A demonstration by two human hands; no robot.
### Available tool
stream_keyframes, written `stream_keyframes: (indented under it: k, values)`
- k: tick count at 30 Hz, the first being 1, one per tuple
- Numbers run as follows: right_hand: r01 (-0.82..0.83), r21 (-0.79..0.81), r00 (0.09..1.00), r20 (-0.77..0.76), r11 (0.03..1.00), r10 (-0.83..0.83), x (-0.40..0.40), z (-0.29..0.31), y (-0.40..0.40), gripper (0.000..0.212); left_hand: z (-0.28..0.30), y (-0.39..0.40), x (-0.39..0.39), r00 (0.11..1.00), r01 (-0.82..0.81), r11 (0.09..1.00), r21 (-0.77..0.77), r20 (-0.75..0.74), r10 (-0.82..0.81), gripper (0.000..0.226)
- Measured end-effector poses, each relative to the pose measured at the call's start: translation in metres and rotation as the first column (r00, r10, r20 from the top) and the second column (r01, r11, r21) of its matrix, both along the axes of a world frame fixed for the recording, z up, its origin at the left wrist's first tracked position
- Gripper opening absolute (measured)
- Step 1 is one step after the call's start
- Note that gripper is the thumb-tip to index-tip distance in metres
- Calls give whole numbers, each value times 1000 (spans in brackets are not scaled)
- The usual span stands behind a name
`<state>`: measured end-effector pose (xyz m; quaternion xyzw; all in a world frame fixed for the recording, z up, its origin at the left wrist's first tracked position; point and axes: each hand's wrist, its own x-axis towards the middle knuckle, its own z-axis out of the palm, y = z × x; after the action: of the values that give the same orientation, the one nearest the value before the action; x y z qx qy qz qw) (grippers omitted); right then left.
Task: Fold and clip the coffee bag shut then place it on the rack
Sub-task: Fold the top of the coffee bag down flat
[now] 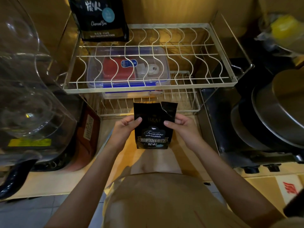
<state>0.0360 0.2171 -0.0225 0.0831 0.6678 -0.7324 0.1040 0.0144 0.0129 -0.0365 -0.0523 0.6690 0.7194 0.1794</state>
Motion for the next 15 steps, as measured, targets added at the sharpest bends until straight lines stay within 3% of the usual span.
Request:
stream_keyframes:
  k: [4,8,10,13,15]
  values:
    - [18,8,1000,12,1000,-18,2,3,-4,30,2,-1,1,999,-31,999,-19,7,31,21]
    - [126,-23,992,33,992,-125,4,2,-5,64,6,5,2,990,-138,990,14,-31,139,47]
    - [130,-23,991,22,991,-130,3,3,-5,57,8,8,3,989,-134,991,-21,-65,133,39]
    - [59,74,998,-1,996,-59,0,5,-5,24,8,5,3,989,-137,987,-80,-64,132,27]
    - [13,83,1000,18,996,-14,-1,6,-3,19,7,2,2,992,-117,988,-98,-53,113,27]
